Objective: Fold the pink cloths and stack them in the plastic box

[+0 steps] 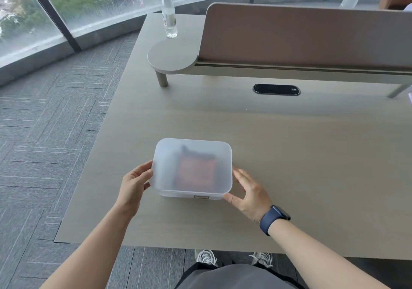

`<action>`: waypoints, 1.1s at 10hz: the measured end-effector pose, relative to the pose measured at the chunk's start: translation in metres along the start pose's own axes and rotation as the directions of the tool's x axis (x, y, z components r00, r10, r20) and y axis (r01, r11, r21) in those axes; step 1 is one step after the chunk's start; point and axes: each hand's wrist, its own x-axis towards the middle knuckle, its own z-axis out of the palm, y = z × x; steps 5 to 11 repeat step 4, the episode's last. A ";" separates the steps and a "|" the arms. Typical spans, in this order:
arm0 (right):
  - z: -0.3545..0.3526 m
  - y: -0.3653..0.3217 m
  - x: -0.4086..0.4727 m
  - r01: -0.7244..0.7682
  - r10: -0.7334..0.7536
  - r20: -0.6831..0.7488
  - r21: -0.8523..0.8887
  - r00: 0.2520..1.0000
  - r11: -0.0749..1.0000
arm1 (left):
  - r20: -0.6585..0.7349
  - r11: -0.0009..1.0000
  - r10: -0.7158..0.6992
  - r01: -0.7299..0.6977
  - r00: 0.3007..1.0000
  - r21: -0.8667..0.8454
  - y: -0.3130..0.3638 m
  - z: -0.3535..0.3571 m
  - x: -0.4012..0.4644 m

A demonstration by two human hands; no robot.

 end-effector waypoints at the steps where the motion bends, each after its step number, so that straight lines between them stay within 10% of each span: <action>1: -0.001 -0.001 0.001 -0.042 0.040 0.035 0.033 0.999 0.999 | -0.004 1.000 -0.003 0.003 1.000 0.008 -0.001 0.000 0.000; 11: 0.004 -0.001 0.000 -0.097 0.093 0.033 0.162 0.995 0.982 | -0.072 1.000 -0.023 0.022 0.997 -0.016 -0.009 0.001 -0.005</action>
